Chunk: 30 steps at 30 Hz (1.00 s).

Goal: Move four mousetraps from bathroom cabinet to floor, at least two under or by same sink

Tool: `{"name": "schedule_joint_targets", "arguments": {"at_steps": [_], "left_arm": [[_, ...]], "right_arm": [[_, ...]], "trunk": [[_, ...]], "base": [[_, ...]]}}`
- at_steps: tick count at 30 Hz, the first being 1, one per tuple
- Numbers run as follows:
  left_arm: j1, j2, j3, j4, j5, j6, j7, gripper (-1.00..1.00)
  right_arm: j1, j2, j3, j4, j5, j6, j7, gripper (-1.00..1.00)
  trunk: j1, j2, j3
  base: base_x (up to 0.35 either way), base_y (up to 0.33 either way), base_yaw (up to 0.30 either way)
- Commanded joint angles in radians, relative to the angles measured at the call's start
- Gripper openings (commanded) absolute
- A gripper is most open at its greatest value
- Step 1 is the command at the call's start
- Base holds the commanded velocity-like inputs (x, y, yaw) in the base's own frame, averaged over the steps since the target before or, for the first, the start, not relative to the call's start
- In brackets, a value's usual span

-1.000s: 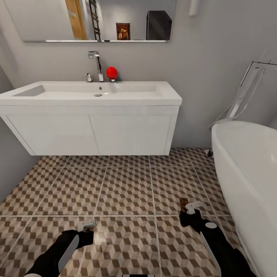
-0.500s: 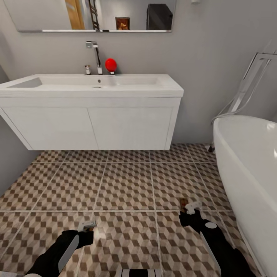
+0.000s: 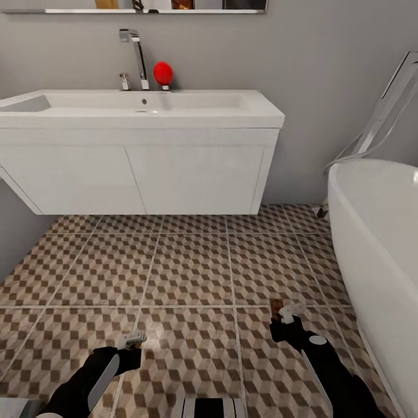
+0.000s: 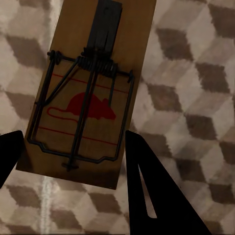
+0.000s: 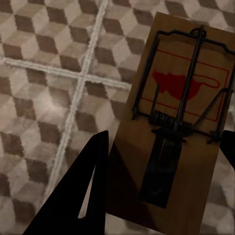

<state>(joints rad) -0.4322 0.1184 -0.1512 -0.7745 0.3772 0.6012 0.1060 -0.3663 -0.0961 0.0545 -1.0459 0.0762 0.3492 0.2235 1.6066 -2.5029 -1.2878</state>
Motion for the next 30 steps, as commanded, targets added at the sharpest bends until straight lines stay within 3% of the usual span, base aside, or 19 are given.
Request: {"name": "schedule_joint_targets", "arguments": {"at_steps": [1,4,16,30], "left_arm": [[0.000,0.001,-0.005,-0.002,0.009,0.003,0.008,-1.00],[0.000,0.001,-0.005,-0.002,0.009,0.003,0.008,-1.00],[0.000,0.001,-0.005,-0.004,0.009,0.002,0.008,-1.00],[0.000,0.001,-0.005,-0.005,0.009,0.002,0.008,-1.00]], "right_arm": [[0.000,-0.001,0.001,-0.002,0.006,0.005,0.005,-1.00],[0.000,-0.001,0.001,-0.002,0.006,0.005,0.005,-1.00],[0.000,-0.001,0.002,-0.002,0.006,0.005,0.005,-1.00],[0.000,-0.001,0.003,-0.002,0.006,0.004,0.005,-1.00]], "trunk": [[0.000,-0.001,-0.006],[0.002,-0.001,-0.021],[0.002,-0.001,-0.036],[0.002,-0.001,-0.038]], "base": [[0.000,0.000,0.000],[0.000,0.000,0.000],[0.000,0.000,0.000],[0.012,0.000,0.000]]}}
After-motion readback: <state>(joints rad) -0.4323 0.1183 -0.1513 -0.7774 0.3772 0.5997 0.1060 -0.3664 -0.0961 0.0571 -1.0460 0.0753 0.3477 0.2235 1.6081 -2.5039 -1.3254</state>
